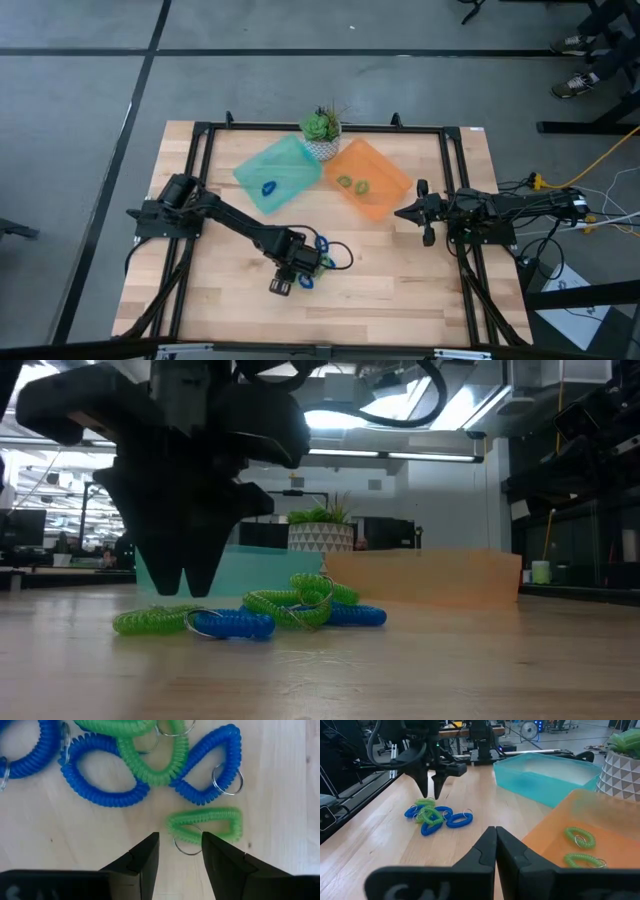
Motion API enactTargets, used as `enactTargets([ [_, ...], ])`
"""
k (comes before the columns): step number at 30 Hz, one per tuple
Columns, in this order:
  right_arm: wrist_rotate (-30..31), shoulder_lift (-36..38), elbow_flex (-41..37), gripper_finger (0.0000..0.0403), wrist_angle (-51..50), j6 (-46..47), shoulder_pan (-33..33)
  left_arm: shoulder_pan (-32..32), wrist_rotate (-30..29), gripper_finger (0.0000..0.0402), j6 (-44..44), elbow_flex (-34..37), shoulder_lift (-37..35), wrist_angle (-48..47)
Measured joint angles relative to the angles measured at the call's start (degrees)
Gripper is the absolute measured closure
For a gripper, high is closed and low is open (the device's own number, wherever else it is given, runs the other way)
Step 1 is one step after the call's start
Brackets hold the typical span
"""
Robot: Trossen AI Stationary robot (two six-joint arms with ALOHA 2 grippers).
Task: Sort spring keychains
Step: Put the green spring keychain into the orange bin
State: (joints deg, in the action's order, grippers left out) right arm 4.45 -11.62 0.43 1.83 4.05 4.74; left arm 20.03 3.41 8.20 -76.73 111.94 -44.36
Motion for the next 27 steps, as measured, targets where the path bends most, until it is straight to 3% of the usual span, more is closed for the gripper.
enactTargets([
  [9, -0.02, 0.01, 0.0, 0.0395, -0.01, -0.02, 0.0, -0.07, 1.74, 0.0258, 2.43, -0.17, 3.07, 0.81],
  [21, 0.0, 0.0, 0.0, 0.0395, 0.0, -0.01, 0.0, 0.07, -1.47, 0.0259, 3.07, -0.18, 3.21, 0.74],
  [27, -0.02, 0.0, 0.0, 0.0395, -0.02, -0.02, -0.01, 0.04, -2.0, 0.0291, 3.07, -0.15, 3.24, 0.58],
])
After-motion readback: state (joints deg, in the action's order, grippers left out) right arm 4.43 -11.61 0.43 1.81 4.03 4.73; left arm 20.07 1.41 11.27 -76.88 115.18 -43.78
